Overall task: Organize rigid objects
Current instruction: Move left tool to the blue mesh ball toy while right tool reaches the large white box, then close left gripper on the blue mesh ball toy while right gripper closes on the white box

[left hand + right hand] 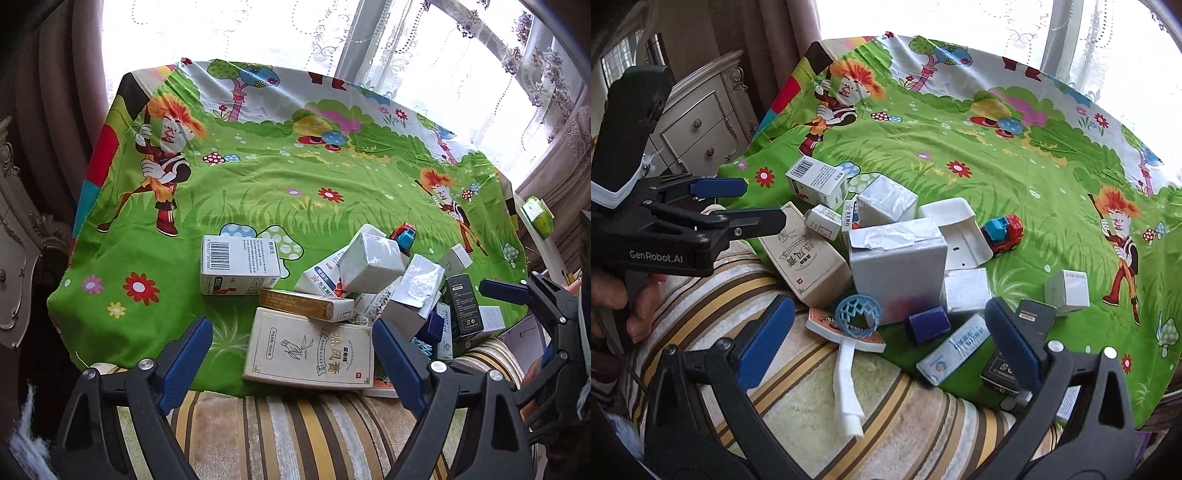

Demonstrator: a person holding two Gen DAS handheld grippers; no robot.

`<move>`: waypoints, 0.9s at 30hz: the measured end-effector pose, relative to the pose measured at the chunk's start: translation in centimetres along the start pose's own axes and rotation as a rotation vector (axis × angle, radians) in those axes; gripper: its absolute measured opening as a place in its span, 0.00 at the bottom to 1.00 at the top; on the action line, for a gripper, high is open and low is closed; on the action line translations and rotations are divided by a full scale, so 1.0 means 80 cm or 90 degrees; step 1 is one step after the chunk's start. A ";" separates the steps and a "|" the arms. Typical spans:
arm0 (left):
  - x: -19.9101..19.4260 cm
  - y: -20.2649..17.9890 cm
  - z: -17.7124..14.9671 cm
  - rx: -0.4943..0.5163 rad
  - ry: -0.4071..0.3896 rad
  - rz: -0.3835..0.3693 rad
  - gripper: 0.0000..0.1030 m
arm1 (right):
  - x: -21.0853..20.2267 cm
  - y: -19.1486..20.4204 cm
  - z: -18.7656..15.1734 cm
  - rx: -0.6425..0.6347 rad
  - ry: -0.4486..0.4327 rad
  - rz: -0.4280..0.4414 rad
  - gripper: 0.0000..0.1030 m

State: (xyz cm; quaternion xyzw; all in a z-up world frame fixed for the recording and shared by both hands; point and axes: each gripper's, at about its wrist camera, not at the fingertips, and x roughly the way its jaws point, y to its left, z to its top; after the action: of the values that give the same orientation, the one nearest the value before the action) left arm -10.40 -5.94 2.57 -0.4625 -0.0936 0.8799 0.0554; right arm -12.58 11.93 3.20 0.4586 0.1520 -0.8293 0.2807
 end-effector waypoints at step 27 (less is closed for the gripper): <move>-0.001 -0.078 -0.040 0.092 0.078 -0.185 0.49 | 0.050 -0.049 0.014 0.079 0.037 0.111 0.70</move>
State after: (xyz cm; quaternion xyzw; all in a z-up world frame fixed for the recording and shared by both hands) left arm -7.67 0.50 2.23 -0.4918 -0.0929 0.8371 0.2210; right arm -17.42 13.12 0.38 0.5103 0.0676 -0.7961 0.3182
